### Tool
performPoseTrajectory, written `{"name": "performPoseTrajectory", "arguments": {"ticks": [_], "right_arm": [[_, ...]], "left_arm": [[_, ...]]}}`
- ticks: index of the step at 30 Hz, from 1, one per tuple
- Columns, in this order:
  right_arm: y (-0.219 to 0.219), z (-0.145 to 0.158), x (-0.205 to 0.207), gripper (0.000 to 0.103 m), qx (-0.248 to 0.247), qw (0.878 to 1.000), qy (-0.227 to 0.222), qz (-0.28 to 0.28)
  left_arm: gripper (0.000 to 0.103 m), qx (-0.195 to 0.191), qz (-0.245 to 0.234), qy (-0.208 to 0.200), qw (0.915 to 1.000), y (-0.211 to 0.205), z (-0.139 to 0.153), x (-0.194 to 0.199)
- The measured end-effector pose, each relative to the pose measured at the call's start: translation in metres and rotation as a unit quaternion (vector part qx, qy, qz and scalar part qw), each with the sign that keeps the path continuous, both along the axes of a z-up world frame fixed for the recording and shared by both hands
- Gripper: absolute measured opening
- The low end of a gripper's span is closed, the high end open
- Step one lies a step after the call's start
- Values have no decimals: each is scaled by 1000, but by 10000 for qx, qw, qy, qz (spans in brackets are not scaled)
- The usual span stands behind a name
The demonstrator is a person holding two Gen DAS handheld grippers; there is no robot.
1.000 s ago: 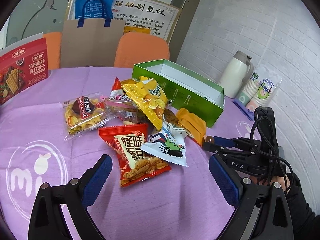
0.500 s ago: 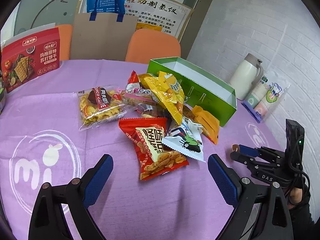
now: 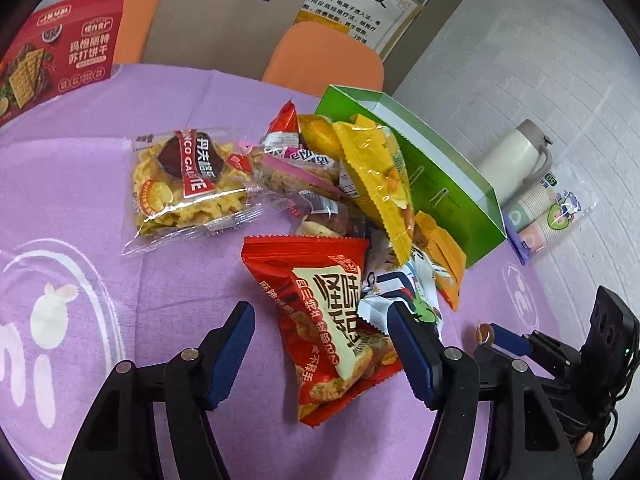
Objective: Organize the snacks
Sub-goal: 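Grasp the chocolate egg with the right tool while the left tool grasps the red snack bag, then carry the chocolate egg and red snack bag into the green box and release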
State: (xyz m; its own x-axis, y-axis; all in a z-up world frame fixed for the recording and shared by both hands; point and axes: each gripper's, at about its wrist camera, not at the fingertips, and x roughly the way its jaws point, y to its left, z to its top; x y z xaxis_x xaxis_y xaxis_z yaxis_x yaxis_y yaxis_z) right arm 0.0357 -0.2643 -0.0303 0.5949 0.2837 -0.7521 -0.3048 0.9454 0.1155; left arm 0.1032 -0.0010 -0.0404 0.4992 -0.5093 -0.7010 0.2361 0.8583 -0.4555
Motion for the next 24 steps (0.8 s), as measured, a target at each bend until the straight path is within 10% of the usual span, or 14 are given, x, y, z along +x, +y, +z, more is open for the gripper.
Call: {"name": "performPoseTrajectory", "arguments": {"ticks": [5, 7, 24], "right_arm": [[-2, -2, -1, 40, -20, 10000, 43, -78], [-2, -1, -2, 43, -31, 10000, 33, -82], [8, -8, 4, 55, -166, 9997, 30, -187]], "left_arm": [[65, -18, -51, -67, 10000, 1, -2, 2], [43, -55, -190, -26, 9998, 0, -3, 0], [43, 179, -131, -172, 9996, -6, 0, -2]]}}
